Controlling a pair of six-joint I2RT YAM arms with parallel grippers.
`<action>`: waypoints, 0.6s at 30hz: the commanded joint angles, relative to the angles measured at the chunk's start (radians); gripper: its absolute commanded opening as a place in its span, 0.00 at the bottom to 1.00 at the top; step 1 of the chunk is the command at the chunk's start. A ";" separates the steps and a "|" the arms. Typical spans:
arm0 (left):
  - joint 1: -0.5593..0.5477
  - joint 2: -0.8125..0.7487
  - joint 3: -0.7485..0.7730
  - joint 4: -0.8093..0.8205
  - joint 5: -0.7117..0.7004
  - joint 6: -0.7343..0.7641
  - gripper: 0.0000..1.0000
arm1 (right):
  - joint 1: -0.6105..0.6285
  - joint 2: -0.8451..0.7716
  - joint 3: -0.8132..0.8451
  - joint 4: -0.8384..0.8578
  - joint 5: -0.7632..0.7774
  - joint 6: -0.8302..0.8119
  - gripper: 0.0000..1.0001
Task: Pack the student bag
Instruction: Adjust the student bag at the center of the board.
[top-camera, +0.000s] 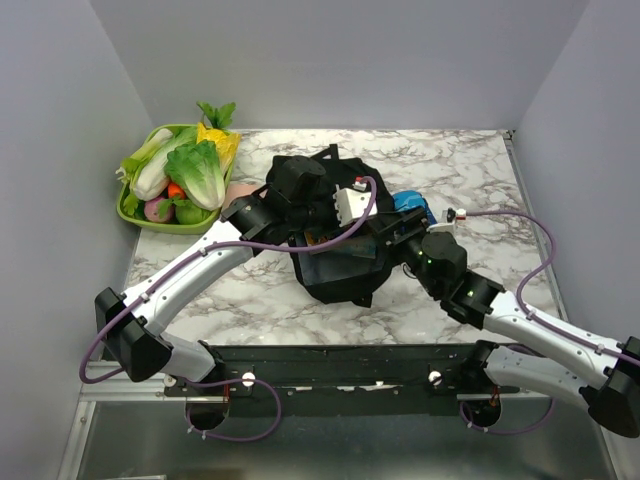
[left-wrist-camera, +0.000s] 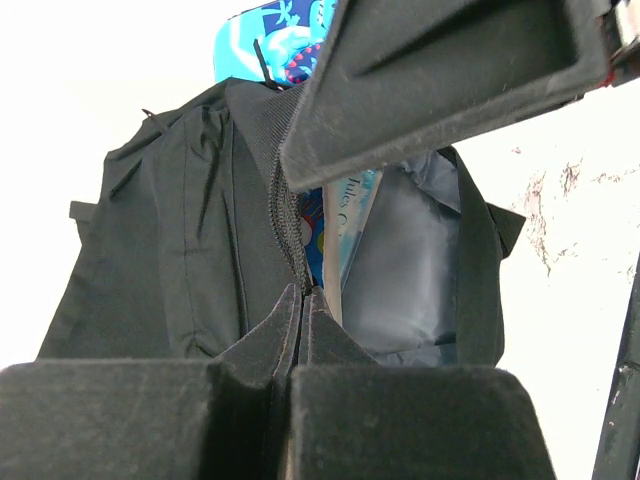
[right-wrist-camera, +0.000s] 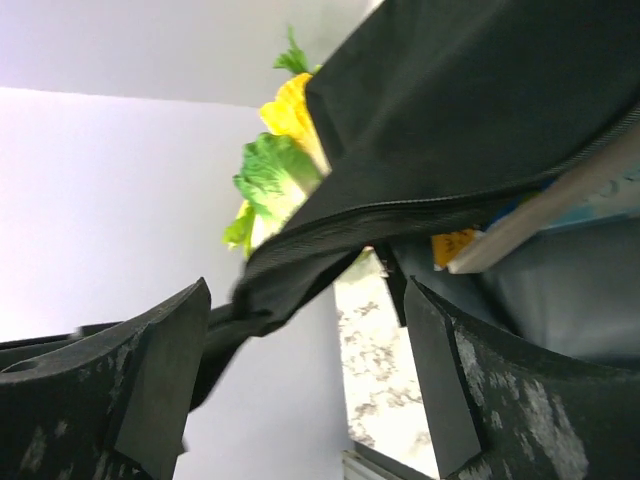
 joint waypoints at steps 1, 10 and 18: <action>-0.008 -0.027 -0.027 0.048 -0.005 0.009 0.00 | 0.004 -0.030 0.011 0.135 -0.024 -0.042 0.85; -0.008 -0.028 -0.013 0.036 0.039 -0.002 0.00 | 0.001 0.057 0.041 0.042 0.006 0.077 0.84; -0.008 -0.054 -0.021 0.008 0.057 0.023 0.00 | -0.050 0.274 0.263 -0.085 -0.085 0.119 0.50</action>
